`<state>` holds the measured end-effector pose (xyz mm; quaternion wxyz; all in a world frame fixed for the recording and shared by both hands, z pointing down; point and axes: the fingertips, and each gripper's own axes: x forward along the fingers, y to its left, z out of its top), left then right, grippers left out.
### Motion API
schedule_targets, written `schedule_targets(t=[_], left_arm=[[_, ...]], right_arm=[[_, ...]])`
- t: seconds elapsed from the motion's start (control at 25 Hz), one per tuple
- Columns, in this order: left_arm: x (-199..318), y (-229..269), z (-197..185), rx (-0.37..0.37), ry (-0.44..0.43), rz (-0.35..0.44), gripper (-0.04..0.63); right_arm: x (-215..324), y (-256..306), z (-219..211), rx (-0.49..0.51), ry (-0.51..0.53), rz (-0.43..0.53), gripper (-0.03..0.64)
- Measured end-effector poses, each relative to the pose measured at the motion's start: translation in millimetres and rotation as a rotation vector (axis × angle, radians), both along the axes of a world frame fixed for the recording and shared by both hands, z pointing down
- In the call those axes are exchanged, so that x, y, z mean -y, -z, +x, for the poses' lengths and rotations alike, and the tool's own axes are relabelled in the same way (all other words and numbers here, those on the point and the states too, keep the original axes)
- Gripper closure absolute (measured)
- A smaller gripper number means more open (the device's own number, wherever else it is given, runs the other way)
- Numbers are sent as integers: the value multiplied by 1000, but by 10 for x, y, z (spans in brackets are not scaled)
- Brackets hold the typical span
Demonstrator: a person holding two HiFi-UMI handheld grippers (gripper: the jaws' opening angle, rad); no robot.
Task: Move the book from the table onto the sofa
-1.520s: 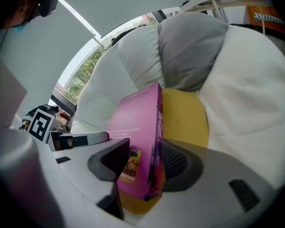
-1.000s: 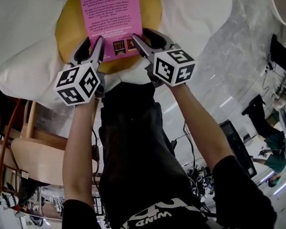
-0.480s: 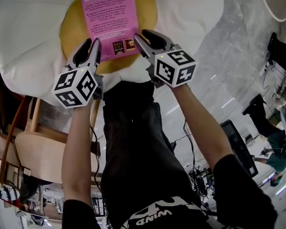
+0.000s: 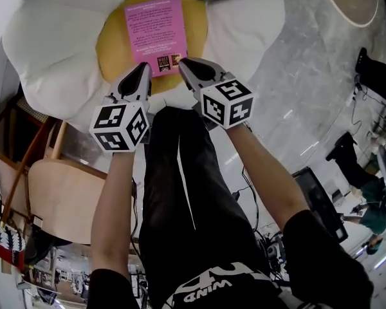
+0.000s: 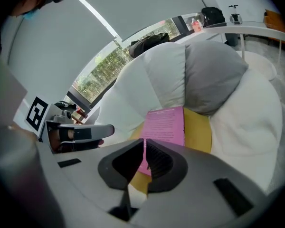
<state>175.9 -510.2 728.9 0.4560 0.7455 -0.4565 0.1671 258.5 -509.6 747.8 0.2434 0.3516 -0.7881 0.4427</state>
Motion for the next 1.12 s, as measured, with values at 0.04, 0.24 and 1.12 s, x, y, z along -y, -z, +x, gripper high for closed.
schedule_targets(t=[0.04, 0.24, 1.12], left_arm=[[-30, 101, 20, -3, -3, -1, 572], [-208, 624, 63, -17, 5, -22, 583], [-901, 3492, 39, -127, 77, 39, 584]], right_arm=[[-10, 103, -13, 2, -1, 0, 602], [-82, 695, -95, 28, -18, -4, 609], [-844, 3542, -99, 136, 6, 16, 614]])
